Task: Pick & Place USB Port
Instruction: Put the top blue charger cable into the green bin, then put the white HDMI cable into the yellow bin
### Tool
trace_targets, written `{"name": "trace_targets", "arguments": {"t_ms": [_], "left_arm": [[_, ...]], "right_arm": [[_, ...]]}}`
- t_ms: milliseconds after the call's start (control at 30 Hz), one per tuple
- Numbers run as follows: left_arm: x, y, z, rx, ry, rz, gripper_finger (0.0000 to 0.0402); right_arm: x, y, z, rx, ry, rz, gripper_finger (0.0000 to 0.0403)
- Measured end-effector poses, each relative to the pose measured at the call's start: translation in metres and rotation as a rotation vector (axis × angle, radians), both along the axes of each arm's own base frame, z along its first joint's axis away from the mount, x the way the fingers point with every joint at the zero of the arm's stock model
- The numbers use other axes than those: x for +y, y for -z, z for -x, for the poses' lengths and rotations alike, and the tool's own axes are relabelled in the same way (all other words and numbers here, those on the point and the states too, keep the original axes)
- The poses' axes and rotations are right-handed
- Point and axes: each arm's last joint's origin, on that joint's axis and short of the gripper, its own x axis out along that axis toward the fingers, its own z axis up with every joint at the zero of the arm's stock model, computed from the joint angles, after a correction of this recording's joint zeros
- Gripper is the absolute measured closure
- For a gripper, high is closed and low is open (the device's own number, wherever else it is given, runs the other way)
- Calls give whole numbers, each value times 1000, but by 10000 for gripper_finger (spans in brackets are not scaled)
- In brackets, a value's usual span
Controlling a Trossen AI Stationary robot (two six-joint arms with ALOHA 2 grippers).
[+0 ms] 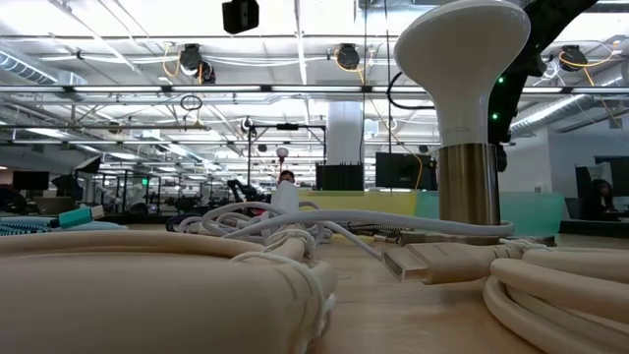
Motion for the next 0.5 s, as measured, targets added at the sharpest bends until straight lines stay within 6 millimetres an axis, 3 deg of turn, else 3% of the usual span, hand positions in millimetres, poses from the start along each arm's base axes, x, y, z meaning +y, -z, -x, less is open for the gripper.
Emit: {"name": "trace_targets", "arguments": {"t_ms": [167,300,500], "left_arm": [[2,0,0,-9,-1,-30,245],[2,0,0,-16,9,-52,245],[2,0,0,-22,19,-75,245]], "right_arm": [[9,-34,-2,-188,11,64,181],[26,-79,-5,-418,-9,110,169],[57,-147,-4,-809,-129,30,172]]}}
